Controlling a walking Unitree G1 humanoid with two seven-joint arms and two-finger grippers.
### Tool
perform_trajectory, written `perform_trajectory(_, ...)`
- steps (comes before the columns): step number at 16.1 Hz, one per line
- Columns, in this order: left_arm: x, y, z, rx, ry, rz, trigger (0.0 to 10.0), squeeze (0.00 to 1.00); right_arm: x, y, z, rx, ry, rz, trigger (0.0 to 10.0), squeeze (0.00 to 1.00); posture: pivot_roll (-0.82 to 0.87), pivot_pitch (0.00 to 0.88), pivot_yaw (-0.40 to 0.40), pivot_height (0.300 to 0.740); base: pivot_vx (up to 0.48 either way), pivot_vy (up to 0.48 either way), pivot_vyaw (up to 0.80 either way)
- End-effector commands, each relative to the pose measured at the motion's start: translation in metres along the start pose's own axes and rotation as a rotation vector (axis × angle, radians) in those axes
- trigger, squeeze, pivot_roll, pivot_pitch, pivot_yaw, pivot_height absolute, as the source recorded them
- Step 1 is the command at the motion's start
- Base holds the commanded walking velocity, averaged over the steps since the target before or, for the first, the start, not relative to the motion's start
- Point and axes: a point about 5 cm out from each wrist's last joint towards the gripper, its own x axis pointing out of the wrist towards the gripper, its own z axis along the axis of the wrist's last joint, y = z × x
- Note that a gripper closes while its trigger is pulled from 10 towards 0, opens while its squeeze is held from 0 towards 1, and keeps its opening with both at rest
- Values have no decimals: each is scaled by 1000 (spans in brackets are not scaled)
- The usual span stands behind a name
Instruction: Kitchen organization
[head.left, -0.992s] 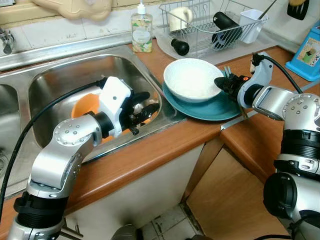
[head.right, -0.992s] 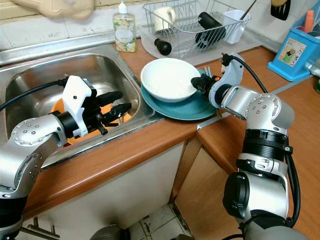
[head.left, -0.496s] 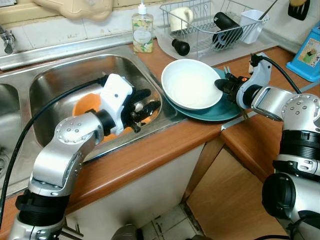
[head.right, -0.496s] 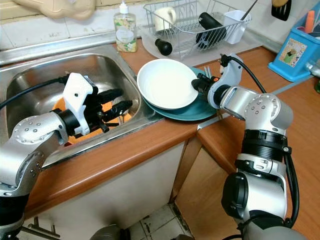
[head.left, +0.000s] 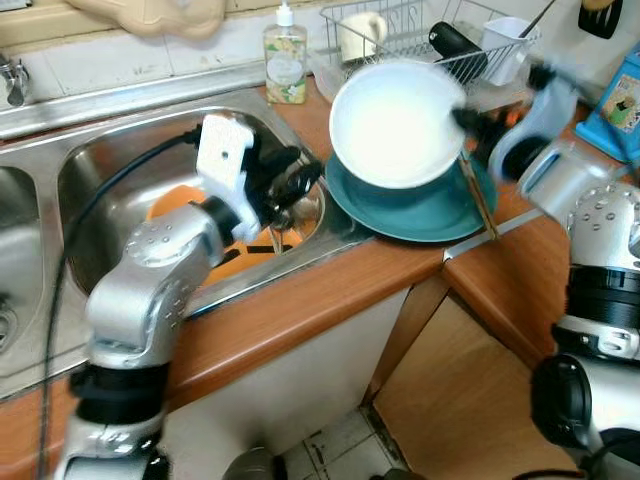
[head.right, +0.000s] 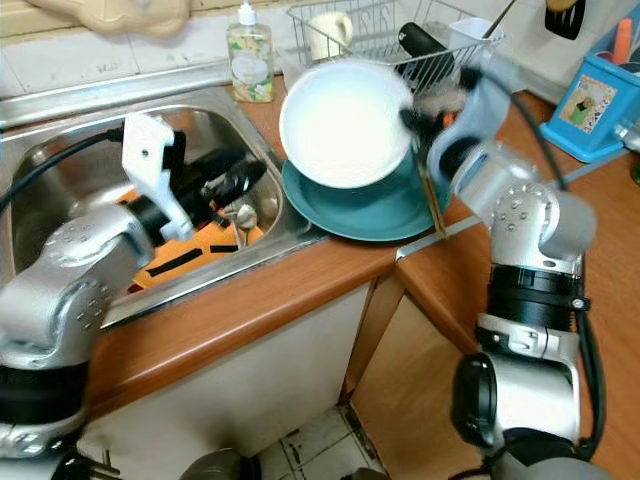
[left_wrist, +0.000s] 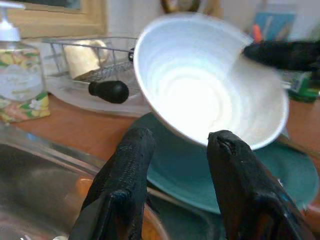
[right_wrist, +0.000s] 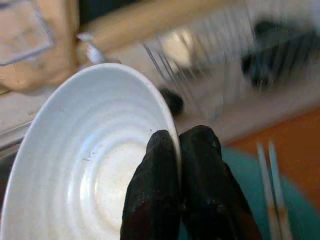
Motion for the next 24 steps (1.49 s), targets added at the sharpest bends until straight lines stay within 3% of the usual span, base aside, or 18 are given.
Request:
perform_trajectory(1,3,3,-1,-26,10,34,10000,0,-3,13,10,-98,-59,62,0,0,-52,23,15,740,0,0,0)
perform_trajectory(3,10,6,-4,-82,9,79,10000,0,-9,39,10,-224,-98,213,0,0,-53,23,19,740,0,0,0)
perform_trajectory(4,12,7,-4,-99,6,87,10000,0,-11,43,9,-249,-107,244,0,0,-53,23,19,740,0,0,0)
perform_trajectory(6,14,10,-4,-121,-3,120,10000,0,-17,53,7,-242,-134,325,0,0,-51,23,20,740,0,0,0)
perform_trajectory(8,12,19,-7,-121,12,190,10000,0,-18,52,8,-231,-158,324,0,0,-47,24,21,740,0,0,0)
perform_trajectory(9,11,23,-8,-116,20,215,9216,0,-18,50,8,-233,-167,308,0,0,-47,24,22,740,0,0,0)
perform_trajectory(10,11,23,-8,-122,15,217,4392,0,-18,49,7,-232,-170,301,0,0,-45,24,22,740,0,0,0)
perform_trajectory(12,11,23,-6,-122,9,215,0,0,-18,50,5,-227,-176,295,0,0,-43,24,23,740,0,0,0)
perform_trajectory(17,14,20,-5,-131,3,216,0,0,-18,54,0,-228,-171,295,0,0,-43,26,30,740,0,0,0)
perform_trajectory(18,14,21,-6,-137,5,224,0,0,-18,55,-1,-230,-169,296,588,0,-43,26,30,740,0,0,0)
perform_trajectory(19,14,21,-6,-141,5,231,0,0,-18,55,-3,-233,-164,294,3647,0,-43,27,30,740,0,0,0)
perform_trajectory(21,14,22,-6,-141,3,238,0,0,-18,56,-5,-241,-159,291,5882,0,-42,27,30,740,0,0,0)
perform_trajectory(22,15,22,-6,-140,0,243,0,0,-18,56,-5,-245,-158,289,10000,0,-42,27,30,740,0,0,0)
perform_trajectory(24,15,23,-4,-143,-11,255,0,0,-18,57,-6,-255,-156,283,10000,0,-43,26,30,740,0,0,0)
